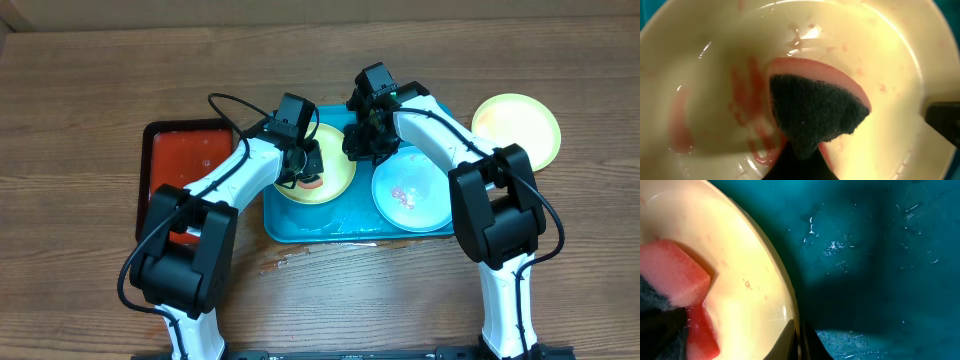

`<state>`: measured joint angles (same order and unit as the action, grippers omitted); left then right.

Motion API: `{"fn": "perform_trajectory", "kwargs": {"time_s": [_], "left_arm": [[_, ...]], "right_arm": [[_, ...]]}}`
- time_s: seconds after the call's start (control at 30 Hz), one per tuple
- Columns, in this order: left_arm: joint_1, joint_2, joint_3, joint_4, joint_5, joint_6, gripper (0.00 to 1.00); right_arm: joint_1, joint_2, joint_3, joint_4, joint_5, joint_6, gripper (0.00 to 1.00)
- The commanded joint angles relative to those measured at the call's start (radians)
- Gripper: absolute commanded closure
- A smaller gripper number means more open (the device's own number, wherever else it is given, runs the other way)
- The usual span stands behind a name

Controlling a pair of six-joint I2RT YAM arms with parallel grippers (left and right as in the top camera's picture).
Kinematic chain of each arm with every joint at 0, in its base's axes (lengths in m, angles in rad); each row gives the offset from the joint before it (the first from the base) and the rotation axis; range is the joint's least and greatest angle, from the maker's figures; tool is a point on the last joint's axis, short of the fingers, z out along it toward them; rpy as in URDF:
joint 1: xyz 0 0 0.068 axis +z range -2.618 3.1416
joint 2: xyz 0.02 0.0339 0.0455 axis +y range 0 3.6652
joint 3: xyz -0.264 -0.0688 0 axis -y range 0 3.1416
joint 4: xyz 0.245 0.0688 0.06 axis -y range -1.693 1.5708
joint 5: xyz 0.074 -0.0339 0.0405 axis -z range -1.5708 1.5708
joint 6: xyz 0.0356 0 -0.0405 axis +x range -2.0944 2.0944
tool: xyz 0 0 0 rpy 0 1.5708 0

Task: Clean dirty plates on tray and stack at the side
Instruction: 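Move the sponge in the left gripper onto the second yellow plate, then scrub the second yellow plate with the sponge in the left gripper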

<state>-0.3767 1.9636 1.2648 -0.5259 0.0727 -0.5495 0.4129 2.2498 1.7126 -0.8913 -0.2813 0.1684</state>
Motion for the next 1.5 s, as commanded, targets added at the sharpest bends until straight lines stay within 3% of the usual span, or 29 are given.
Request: {"fn": "perform_trajectory", "kwargs": {"time_s": [0.0,0.13,0.2,0.47,0.7,0.83,1.1,1.3,1.47], "left_arm": [[0.049,0.040,0.000,-0.021,-0.085,0.117,0.96],[0.099,0.035,0.074,-0.135,-0.236,0.139,0.96],[0.121,0.035,0.130,-0.193,-0.230,0.152,0.96],[0.122,0.040,0.209,-0.164,0.203,0.144,0.95],[0.049,0.110,0.193,-0.106,0.207,0.116,0.96],[0.040,0.167,0.194,-0.113,0.122,0.116,0.96],[0.077,0.182,0.200,-0.168,-0.248,0.120,0.96],[0.105,0.167,0.304,-0.296,-0.452,0.124,0.96],[0.106,0.167,0.434,-0.377,-0.457,0.123,0.96]], "right_arm": [[0.001,-0.012,-0.018,-0.010,-0.001,0.015,0.96],[0.001,-0.012,-0.018,-0.010,0.000,0.015,0.96],[0.001,-0.012,-0.018,-0.007,0.000,0.015,0.96],[0.001,-0.012,-0.018,0.007,0.000,0.015,0.96],[0.001,-0.012,-0.018,0.008,0.000,0.015,0.96],[0.001,-0.012,-0.018,0.007,0.003,0.015,0.96],[0.001,-0.012,-0.018,0.007,0.003,0.015,0.96],[0.001,-0.012,-0.018,0.003,0.074,0.016,0.96],[0.001,-0.021,-0.015,-0.011,0.117,0.015,0.96]]}}
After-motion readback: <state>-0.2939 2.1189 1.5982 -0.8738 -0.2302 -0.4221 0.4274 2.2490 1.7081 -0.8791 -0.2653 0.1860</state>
